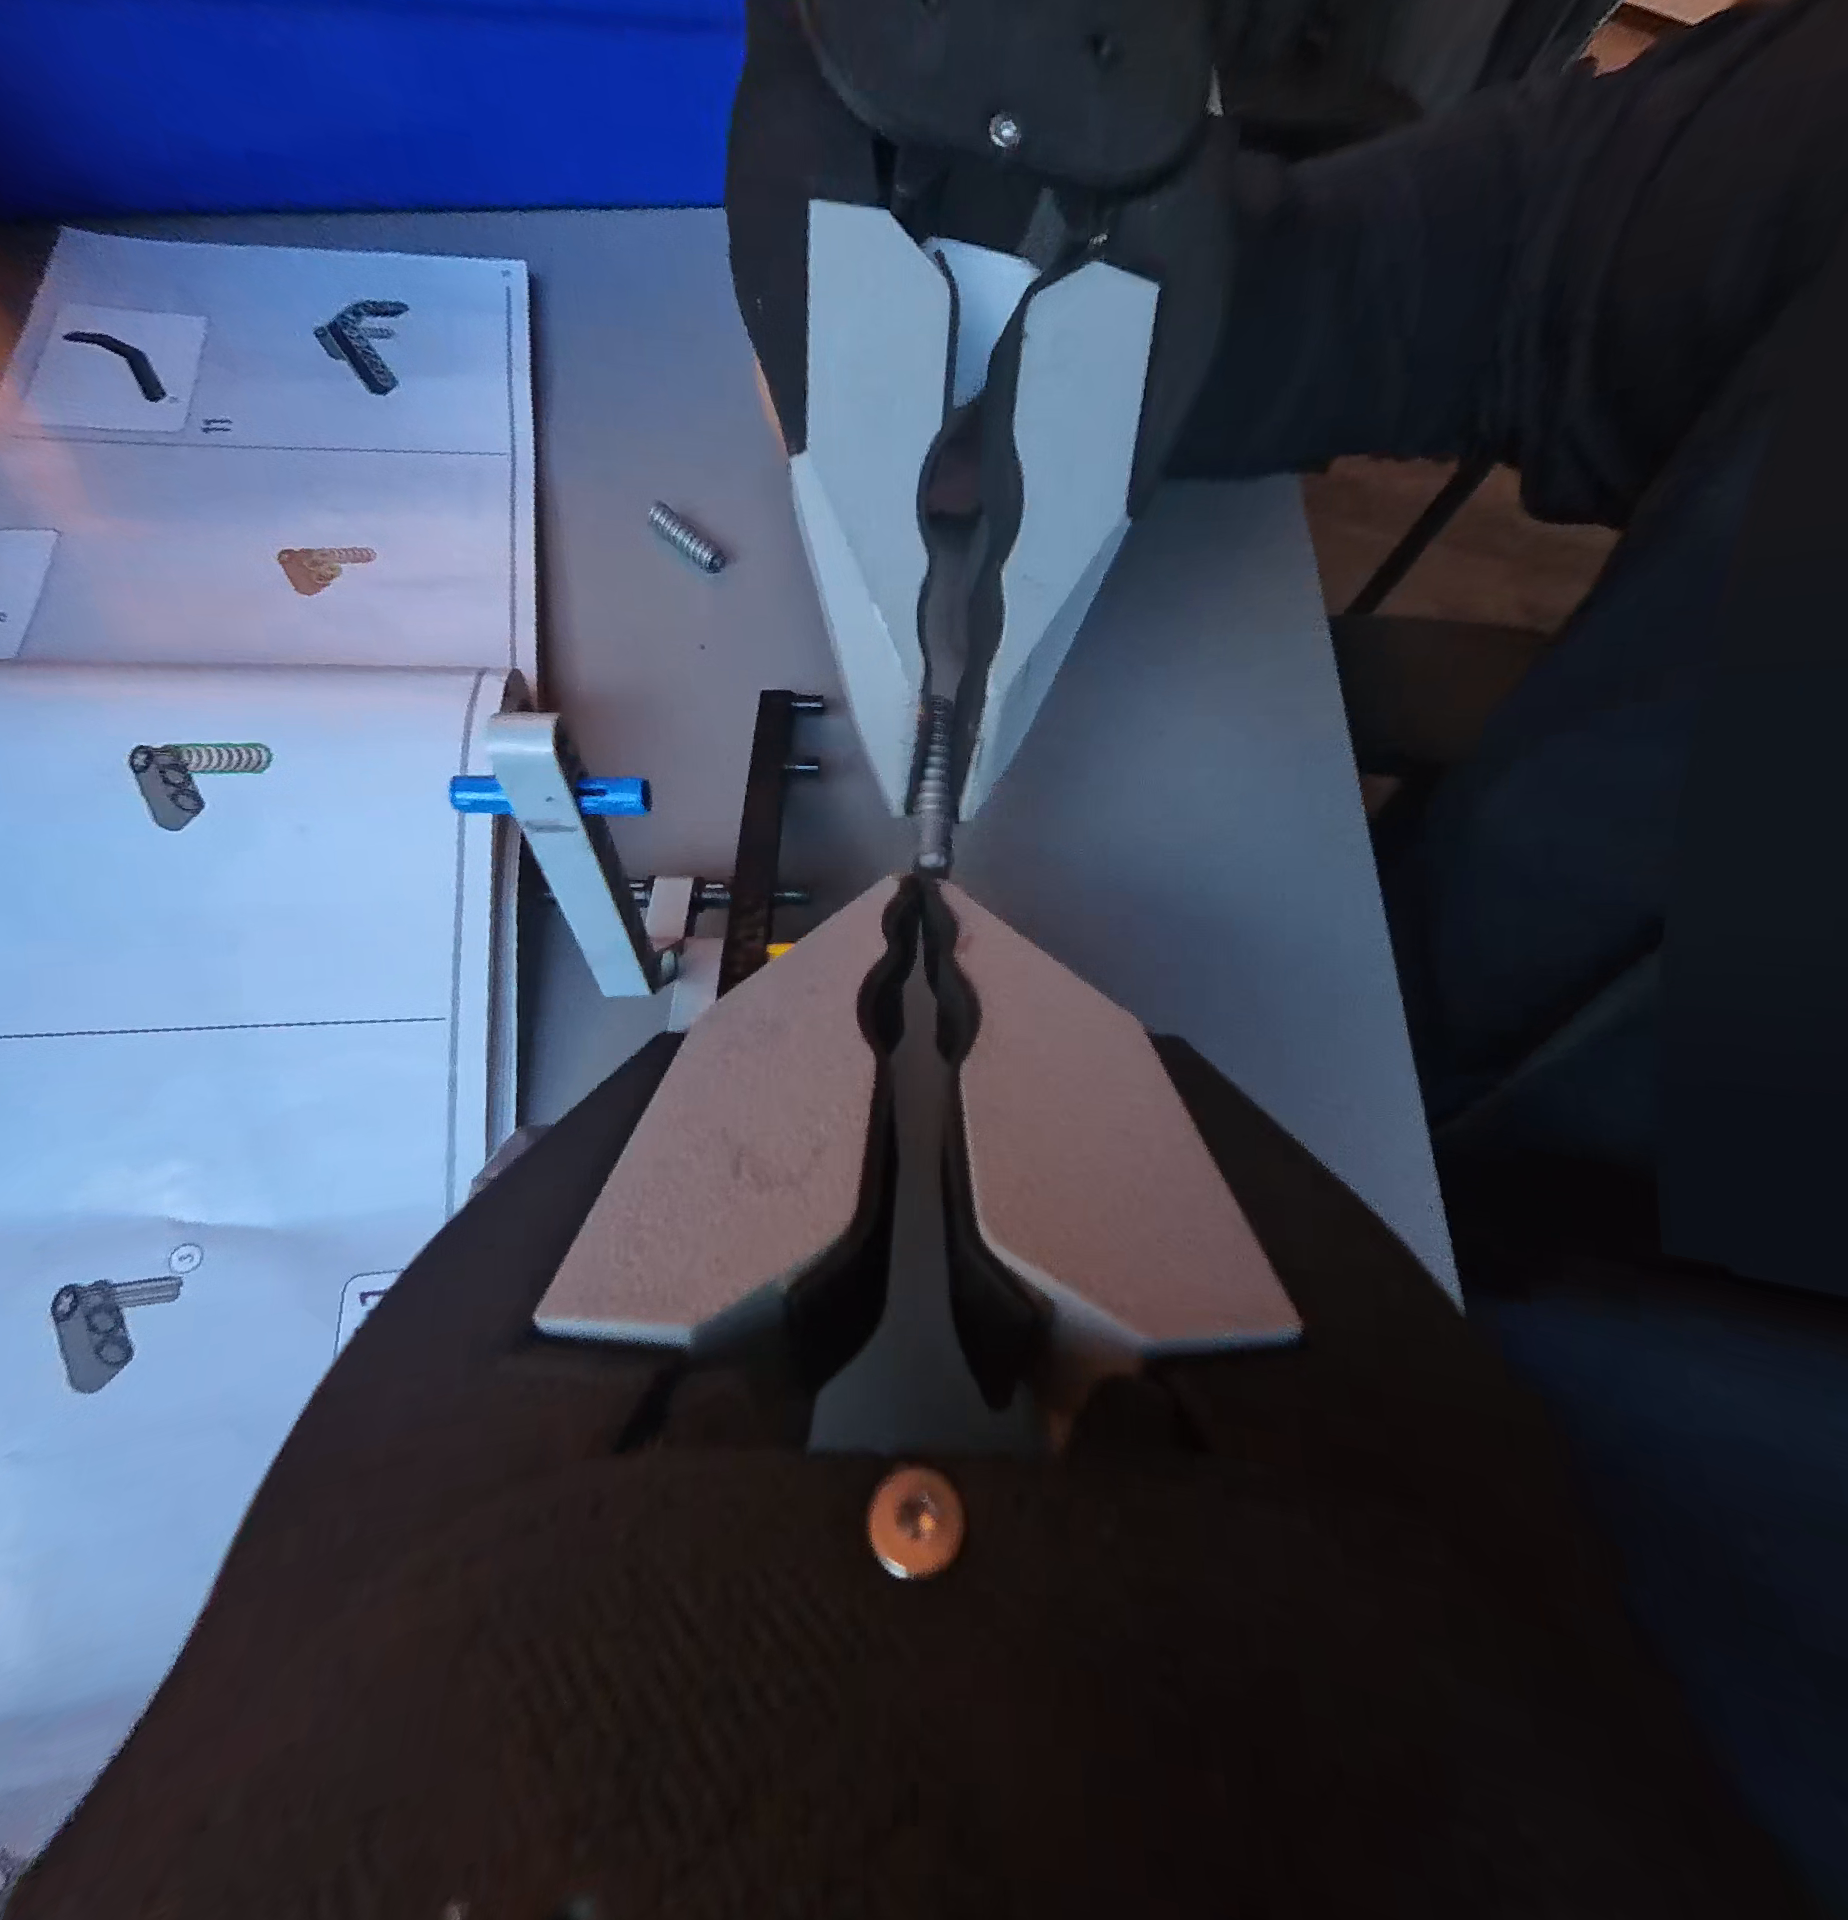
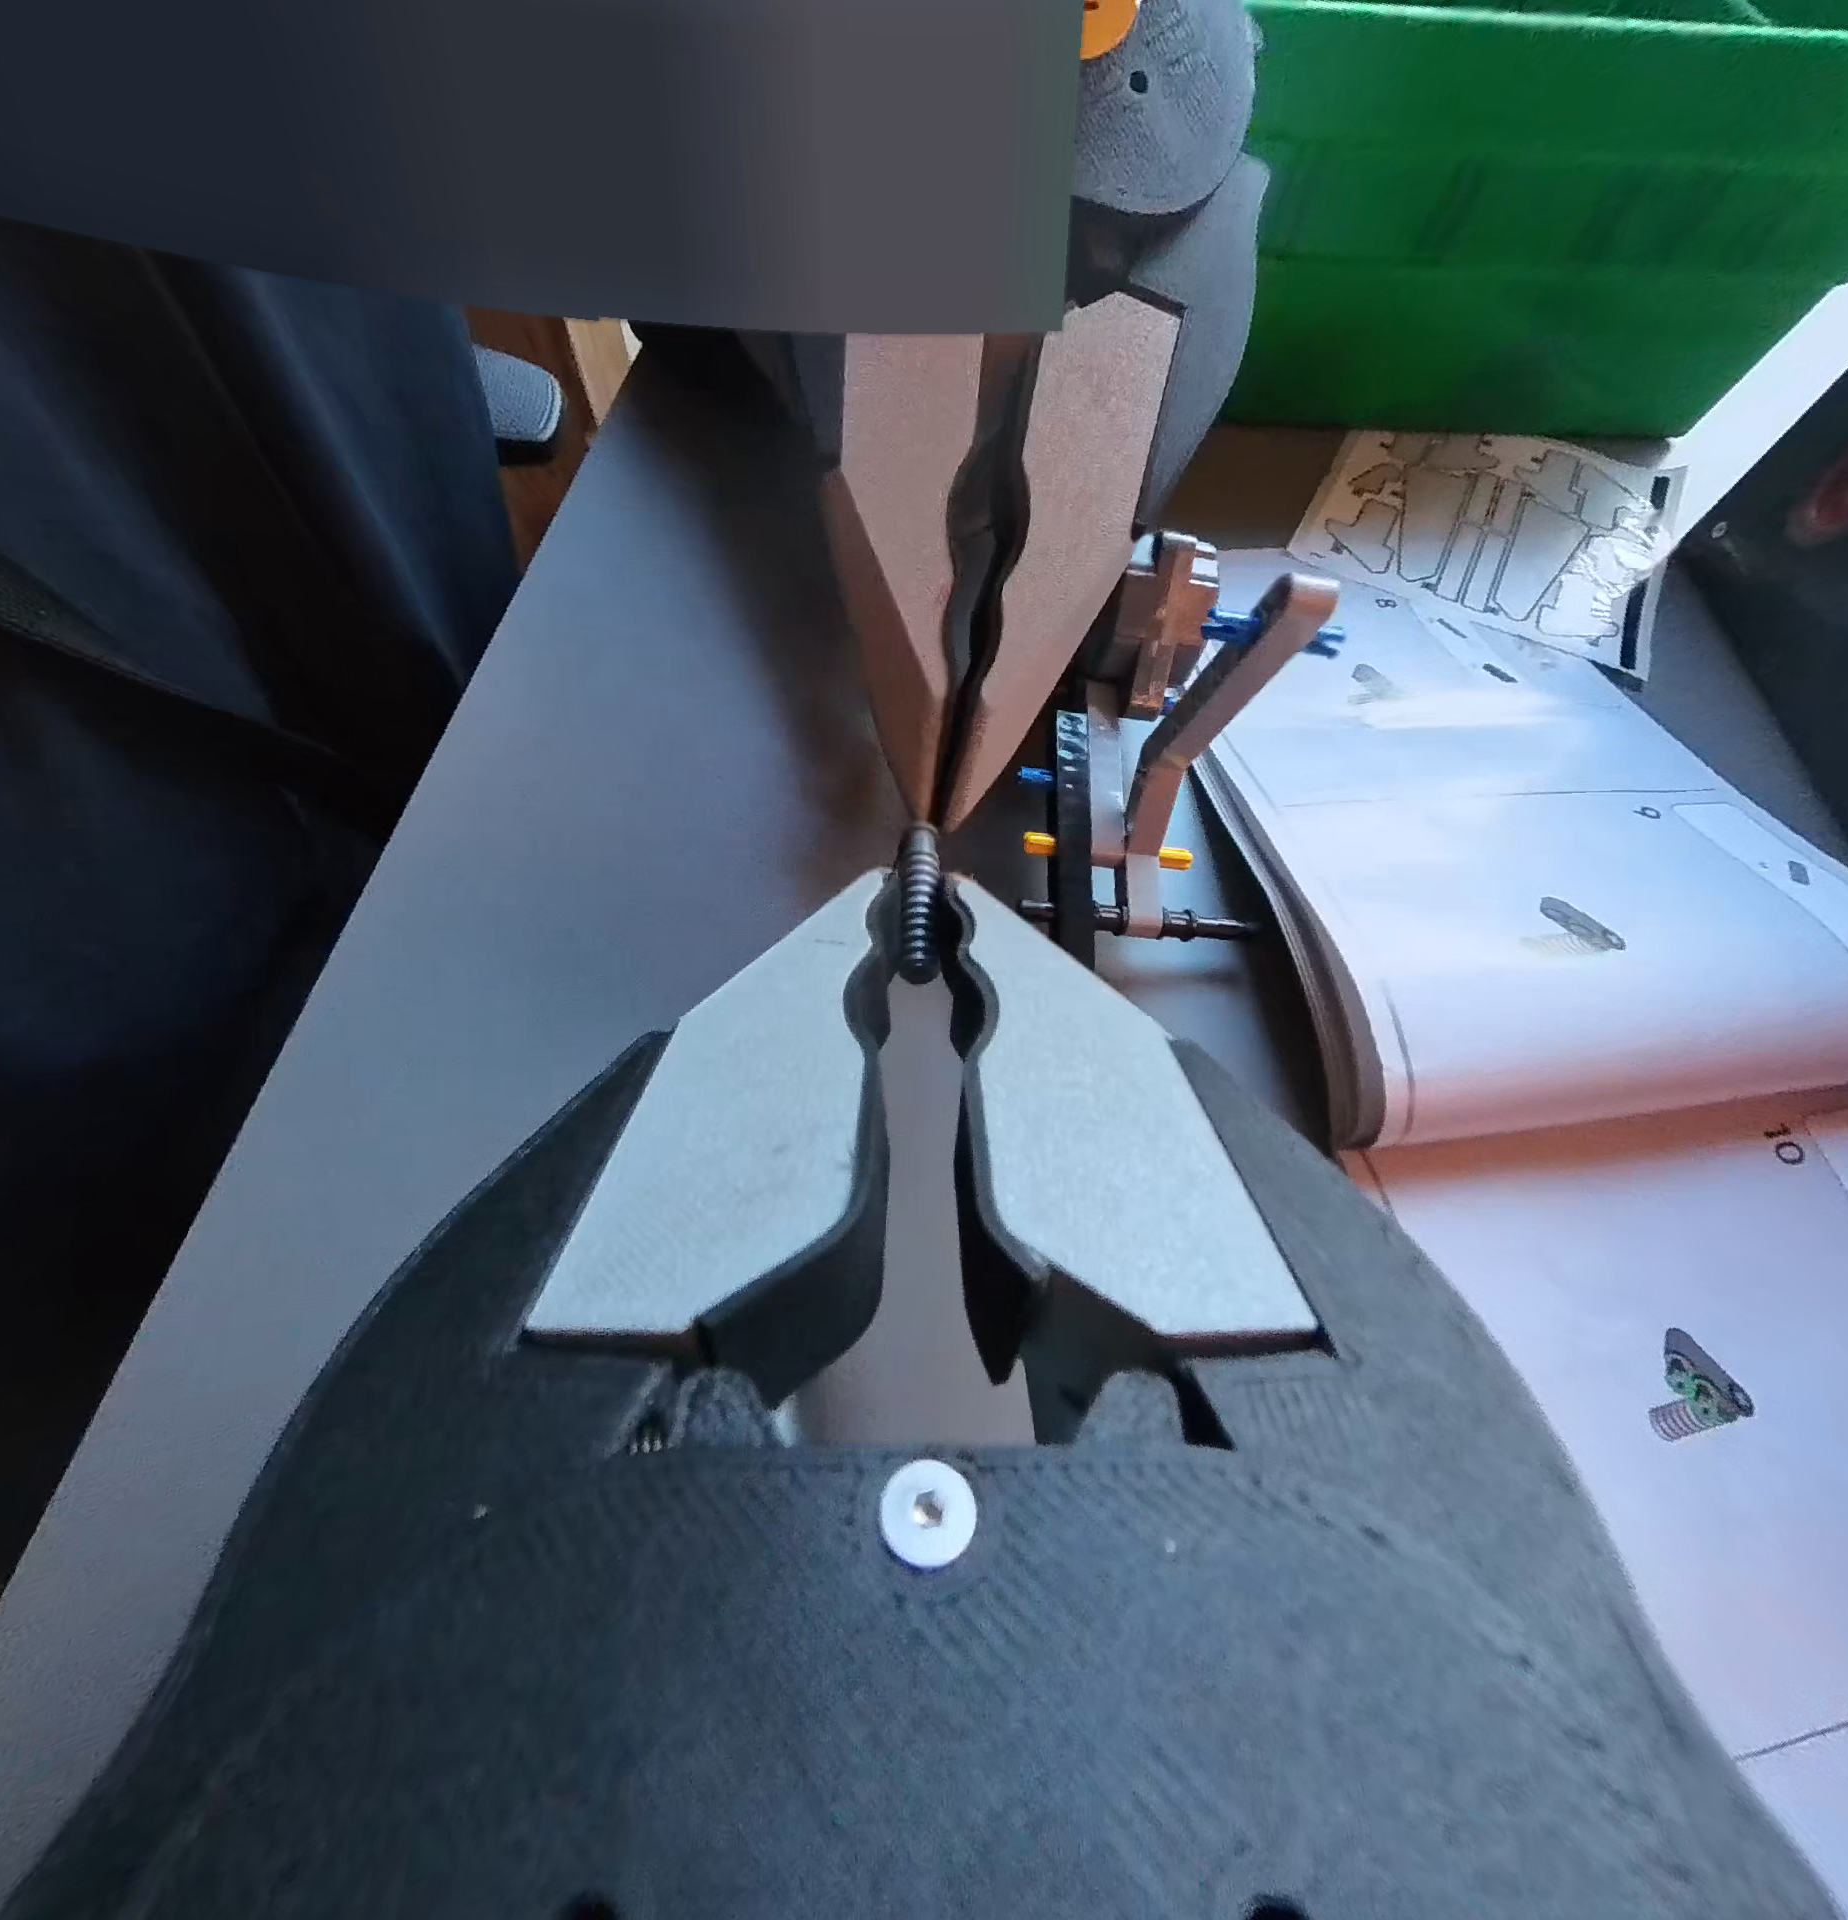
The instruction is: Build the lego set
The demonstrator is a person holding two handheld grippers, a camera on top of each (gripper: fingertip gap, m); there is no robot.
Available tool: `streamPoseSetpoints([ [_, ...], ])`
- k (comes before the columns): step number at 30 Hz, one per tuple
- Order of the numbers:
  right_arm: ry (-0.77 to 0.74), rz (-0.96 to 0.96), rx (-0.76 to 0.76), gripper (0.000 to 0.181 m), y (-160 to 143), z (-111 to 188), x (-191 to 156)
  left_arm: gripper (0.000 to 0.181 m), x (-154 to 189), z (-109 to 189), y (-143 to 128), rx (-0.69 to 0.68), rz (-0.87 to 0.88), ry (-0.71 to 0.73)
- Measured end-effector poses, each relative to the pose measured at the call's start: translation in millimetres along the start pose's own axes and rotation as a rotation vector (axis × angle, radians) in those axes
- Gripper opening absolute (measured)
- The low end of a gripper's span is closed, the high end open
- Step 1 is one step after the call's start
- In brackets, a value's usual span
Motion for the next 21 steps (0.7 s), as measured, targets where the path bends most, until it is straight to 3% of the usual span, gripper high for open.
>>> streamPoseSetpoints([
  [21, -0.031, -0.009, -0.038, 0.004, -3.4, -4.9, 3.5, 0.000, -3.0, -0.8, -1.1, -0.001, 0.042, 0.021],
])
Point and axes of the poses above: each gripper's, where its closed fingertips meet, z back along the fingers, y out of its top, x = y × z across the jaws, the point moved 2 cm from there along z, back along the fingers, and after that the axes turned 7 degrees about -z, right-handed, at the moved point
